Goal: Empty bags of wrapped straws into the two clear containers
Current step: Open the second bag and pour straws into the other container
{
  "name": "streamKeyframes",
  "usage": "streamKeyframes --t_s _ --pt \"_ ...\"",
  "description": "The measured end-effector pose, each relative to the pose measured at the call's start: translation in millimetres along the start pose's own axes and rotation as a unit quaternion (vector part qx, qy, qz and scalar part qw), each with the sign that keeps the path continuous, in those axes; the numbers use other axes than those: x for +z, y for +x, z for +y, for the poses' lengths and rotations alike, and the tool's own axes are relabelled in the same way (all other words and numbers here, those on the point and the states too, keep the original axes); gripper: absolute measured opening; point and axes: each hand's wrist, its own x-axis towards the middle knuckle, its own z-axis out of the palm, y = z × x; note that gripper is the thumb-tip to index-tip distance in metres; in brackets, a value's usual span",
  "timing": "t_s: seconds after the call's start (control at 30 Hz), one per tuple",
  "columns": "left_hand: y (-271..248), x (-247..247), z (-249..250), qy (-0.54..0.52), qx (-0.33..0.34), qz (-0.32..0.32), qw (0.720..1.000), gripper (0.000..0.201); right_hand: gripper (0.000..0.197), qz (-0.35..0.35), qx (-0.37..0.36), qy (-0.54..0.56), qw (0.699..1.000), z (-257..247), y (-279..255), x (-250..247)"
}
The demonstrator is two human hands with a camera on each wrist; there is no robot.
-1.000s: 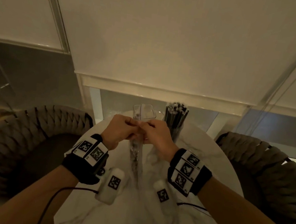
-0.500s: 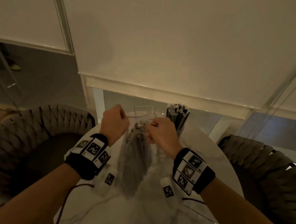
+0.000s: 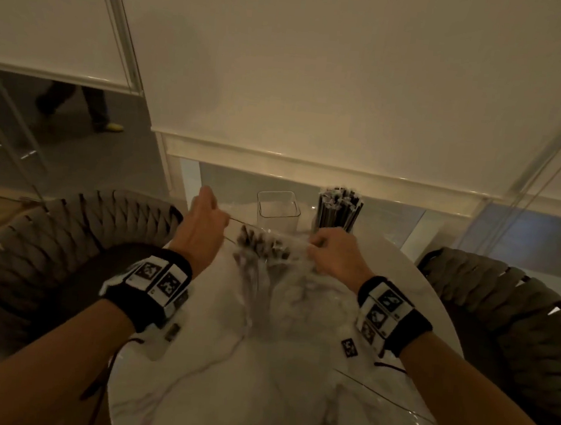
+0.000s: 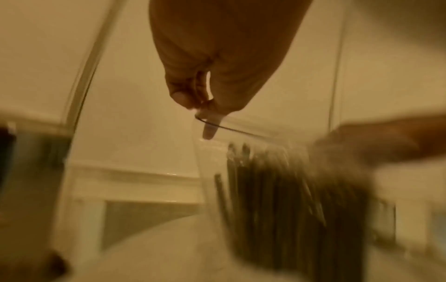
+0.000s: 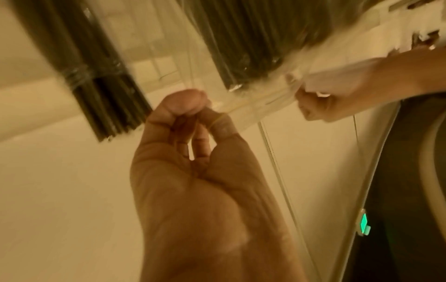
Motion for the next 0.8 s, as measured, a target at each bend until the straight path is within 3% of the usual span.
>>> streamKeyframes --t_s 0.1,0.17,0.3,0.43,0.47,0.57,0.73,0.8 --pt "-6.5 5.5 -28.5 0.082 -0.027 -0.023 0.996 0.037 0.015 0.017 0.009 0.007 1.000 13.5 -2.8 -11.8" --pt "-4.4 10.4 -36.1 0.078 -0.066 -0.061 0.993 0.054 0.015 0.004 0.037 0.043 0.998 15.2 -4.9 -12.5" --pt "-0.8 10.4 -14.7 -0.013 -0.076 -0.082 0.994 0.027 0.021 -0.060 0.042 0.107 0.992 6.5 -7.4 -0.4" --pt "-0.8 11.3 7.2 -0.043 -0.086 -0.168 0.981 0.025 0.017 -0.060 0.042 0.157 0.985 -3.5 -5.1 10.9" --pt "-0.5 12.1 6.6 -0.050 -0.097 -0.172 0.979 0.031 0.017 -0.050 0.041 0.157 0.985 -3.1 -4.0 10.1" --pt "-0.6 6.6 -7.5 -0.056 -0.107 -0.177 0.977 0.075 0.014 -0.014 0.036 0.137 0.990 6.5 -2.9 -0.3" --pt "6.1 -10.4 -19.1 -0.028 -0.035 -0.207 0.977 0.095 0.014 0.011 0.023 0.091 0.995 25.4 -5.0 -9.3" --pt "8.9 -18.3 -20.2 -0.083 -0.036 -0.242 0.966 0.101 0.016 0.035 0.054 0.121 0.991 29.7 -5.8 -10.6"
